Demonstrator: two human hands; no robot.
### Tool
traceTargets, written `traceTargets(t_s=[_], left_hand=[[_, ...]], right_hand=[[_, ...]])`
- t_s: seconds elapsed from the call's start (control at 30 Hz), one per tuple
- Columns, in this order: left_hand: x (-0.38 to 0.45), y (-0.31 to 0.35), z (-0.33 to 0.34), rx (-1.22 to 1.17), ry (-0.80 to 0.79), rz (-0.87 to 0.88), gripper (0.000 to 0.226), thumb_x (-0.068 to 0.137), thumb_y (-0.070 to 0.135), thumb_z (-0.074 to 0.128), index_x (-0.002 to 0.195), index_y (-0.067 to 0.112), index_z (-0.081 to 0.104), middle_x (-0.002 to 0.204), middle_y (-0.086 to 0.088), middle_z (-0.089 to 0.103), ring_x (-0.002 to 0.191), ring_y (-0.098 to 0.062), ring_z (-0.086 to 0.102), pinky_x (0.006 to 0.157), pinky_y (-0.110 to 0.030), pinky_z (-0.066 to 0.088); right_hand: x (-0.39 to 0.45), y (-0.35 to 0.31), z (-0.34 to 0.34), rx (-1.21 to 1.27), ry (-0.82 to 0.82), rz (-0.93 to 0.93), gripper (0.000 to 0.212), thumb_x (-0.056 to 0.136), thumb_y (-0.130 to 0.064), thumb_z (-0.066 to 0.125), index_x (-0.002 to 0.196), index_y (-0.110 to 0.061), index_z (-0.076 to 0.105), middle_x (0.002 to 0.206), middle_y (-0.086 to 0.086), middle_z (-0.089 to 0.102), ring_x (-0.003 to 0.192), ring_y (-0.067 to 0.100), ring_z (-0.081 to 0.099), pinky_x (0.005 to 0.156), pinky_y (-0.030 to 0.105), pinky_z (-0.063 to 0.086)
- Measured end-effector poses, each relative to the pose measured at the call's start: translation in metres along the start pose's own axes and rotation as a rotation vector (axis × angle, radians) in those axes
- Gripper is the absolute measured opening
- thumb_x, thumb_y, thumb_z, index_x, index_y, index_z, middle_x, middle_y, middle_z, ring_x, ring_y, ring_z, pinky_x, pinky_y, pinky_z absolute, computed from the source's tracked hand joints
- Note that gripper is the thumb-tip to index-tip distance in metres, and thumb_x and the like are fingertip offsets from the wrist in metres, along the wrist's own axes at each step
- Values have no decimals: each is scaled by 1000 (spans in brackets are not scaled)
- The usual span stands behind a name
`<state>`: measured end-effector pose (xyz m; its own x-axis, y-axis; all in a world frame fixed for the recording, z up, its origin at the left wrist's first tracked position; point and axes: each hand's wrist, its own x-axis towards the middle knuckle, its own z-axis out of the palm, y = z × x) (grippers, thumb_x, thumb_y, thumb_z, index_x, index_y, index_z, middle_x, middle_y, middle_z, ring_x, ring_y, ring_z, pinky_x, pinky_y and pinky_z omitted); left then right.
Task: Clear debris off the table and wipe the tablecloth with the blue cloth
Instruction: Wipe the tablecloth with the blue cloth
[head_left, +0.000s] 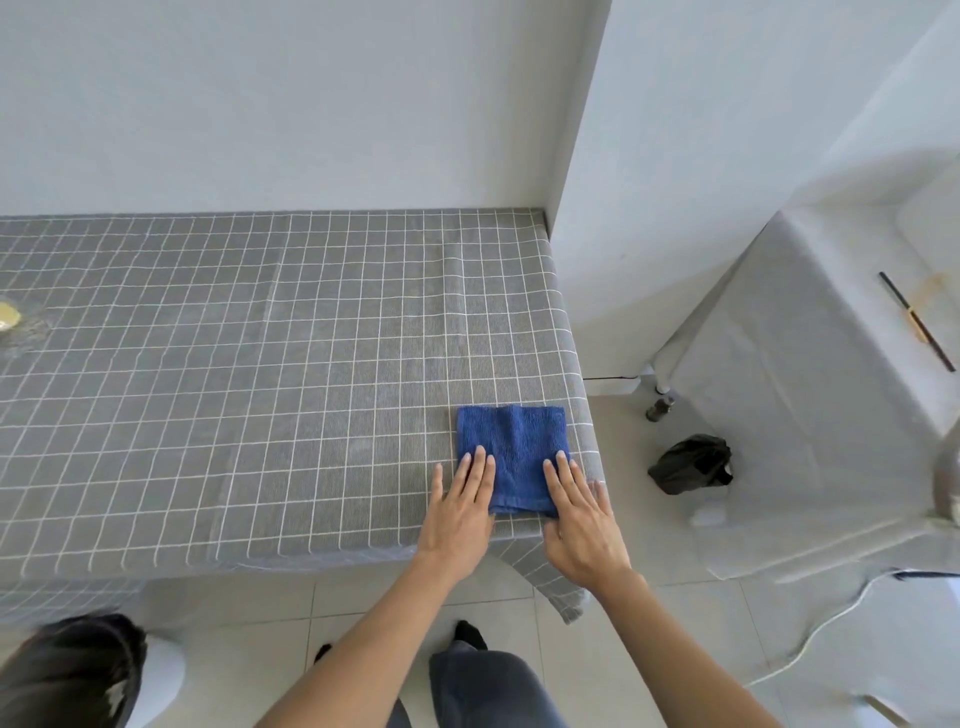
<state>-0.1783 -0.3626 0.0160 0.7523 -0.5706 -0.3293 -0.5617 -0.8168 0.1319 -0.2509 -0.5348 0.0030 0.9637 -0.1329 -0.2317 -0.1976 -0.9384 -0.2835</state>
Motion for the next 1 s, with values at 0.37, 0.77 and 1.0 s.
traceTargets(t_s=[0.37,0.77,1.0], left_hand=[[27,-20,-18,-134,175,-58,56,101,38,4,150,14,-7,155,-1,-19,147,-15,-8,119,-45,-6],[48,-6,10,-148,123,-127,83,79,57,-32,148,15,-16,155,0,-24,143,-14,-21,114,-41,-13],[45,-6,10,-145,131,-150,88,75,57,-36,149,13,-15,155,-2,-22,145,-15,-16,115,-38,-15]], right_hand=[[48,-13,-20,75,111,98,64,94,-43,5,152,-16,12,160,2,0,147,17,-5,115,35,-7],[66,-11,4,46,83,114,59,95,-38,3,152,-24,-2,156,-13,-8,144,7,-11,117,40,-8],[66,-6,5,21,84,96,61,93,-40,-2,151,-22,-4,155,-12,-12,143,6,-14,117,36,-11]])
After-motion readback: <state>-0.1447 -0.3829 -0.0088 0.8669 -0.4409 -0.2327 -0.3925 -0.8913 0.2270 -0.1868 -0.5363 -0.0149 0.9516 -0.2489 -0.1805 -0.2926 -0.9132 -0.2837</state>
